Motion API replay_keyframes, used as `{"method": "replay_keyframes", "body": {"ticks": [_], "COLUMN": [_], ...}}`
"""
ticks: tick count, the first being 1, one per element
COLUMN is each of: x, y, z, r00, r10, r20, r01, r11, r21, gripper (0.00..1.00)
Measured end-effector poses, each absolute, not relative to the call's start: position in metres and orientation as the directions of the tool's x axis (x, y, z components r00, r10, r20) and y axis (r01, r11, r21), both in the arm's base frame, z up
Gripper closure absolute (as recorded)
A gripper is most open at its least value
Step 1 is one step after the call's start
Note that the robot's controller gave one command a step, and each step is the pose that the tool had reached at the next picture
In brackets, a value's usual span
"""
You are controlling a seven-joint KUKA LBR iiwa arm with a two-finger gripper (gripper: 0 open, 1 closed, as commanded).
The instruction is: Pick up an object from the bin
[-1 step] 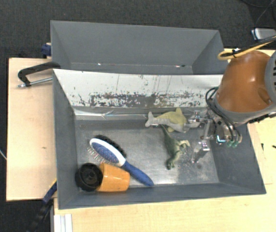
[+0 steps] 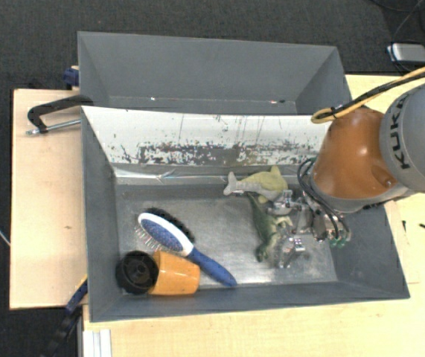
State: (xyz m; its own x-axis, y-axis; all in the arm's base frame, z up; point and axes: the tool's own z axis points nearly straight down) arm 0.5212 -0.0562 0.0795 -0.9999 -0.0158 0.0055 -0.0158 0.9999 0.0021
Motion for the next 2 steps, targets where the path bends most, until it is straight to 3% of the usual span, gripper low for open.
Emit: {"method": "replay_keyframes", "body": {"ticks": [1,2], "x": [0.524,0.533], "y": [-0.057,-0.026], "z": [0.083,0.253], "r00": [-1.000,-1.000], "r10": [-0.016,0.002], "r20": [-0.002,-0.015], "r01": [-0.016,0.002], "r11": [1.000,1.000], "r21": [0.000,0.001], "gripper": [1.00,1.00]}}
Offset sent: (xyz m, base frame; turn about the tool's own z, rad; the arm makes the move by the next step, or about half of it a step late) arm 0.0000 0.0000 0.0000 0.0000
